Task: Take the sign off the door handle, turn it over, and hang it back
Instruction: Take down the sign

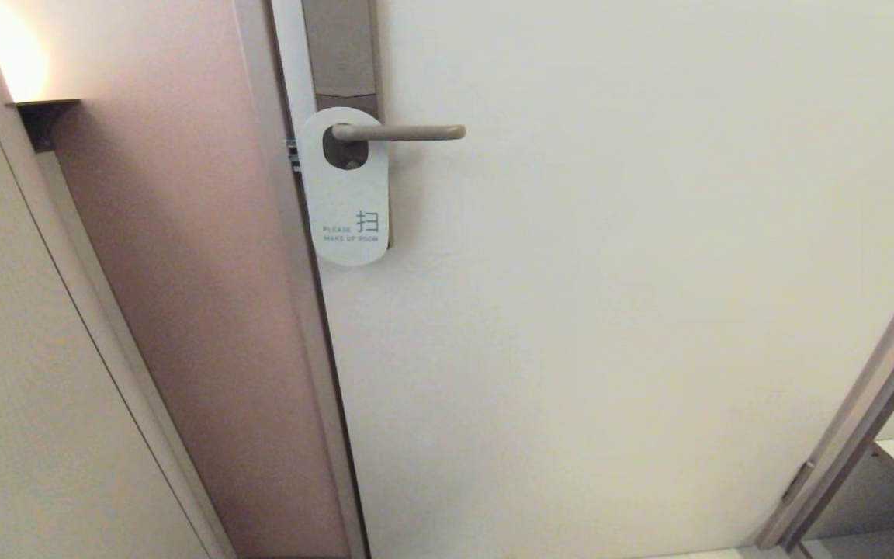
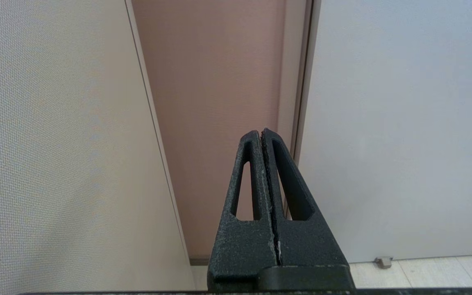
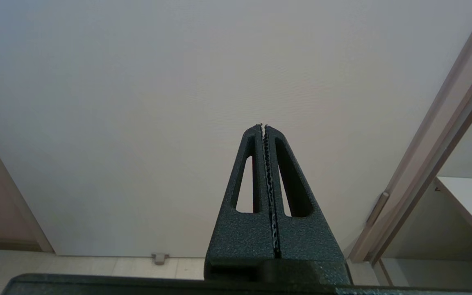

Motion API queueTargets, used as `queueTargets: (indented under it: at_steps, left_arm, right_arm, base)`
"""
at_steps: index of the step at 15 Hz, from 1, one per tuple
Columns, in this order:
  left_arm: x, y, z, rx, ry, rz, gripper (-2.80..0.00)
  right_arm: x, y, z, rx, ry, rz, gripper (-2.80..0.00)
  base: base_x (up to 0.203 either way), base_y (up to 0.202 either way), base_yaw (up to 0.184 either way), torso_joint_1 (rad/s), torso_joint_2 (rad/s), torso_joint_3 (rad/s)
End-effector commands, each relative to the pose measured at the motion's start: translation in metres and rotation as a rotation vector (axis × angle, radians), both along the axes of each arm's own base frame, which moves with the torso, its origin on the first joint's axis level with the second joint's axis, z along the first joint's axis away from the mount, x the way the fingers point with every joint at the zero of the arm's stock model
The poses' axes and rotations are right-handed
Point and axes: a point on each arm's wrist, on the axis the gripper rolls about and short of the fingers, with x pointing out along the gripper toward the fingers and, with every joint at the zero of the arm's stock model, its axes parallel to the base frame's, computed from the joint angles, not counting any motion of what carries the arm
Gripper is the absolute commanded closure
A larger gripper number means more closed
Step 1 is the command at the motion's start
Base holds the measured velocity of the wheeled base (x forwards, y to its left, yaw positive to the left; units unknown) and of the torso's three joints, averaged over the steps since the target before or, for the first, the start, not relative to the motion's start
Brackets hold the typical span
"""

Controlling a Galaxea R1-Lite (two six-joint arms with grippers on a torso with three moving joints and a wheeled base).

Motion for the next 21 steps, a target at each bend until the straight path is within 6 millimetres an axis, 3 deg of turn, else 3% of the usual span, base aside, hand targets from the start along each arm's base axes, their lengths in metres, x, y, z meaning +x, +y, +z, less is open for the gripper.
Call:
queueTargets:
  at_steps: [1,15,18,21]
  left_arm:
    - [0.0,0.0,0.0,0.0,0.0,0.001,0.0]
    - [0.0,0.0,0.001,0.043,-0.007,-0.009,0.0]
    - [-0.004,-0.001,0.018,0.056,-0.034,-0.061,0.0]
    - [0.003,-0.002,0.051,0.047,0.025,-0.089,0.0]
  right_arm:
    - [0.0,0.0,0.0,-0.001,0.0,0.002,0.0]
    - [0.0,0.0,0.0,-0.001,0.0,0.0,0.0]
    - [0.0,0.0,0.0,-0.001,0.0,0.0,0.0]
    - [0.0,0.0,0.0,-0.001,0.0,0.0,0.0]
  base:
    - [0.0,0.0,0.0,0.0,0.0,0.0]
    - [0.0,0.0,0.0,0.0,0.0,0.0]
    - [0.0,0.0,0.0,0.0,0.0,0.0]
    - [0.0,0.0,0.0,0.0,0.0,0.0]
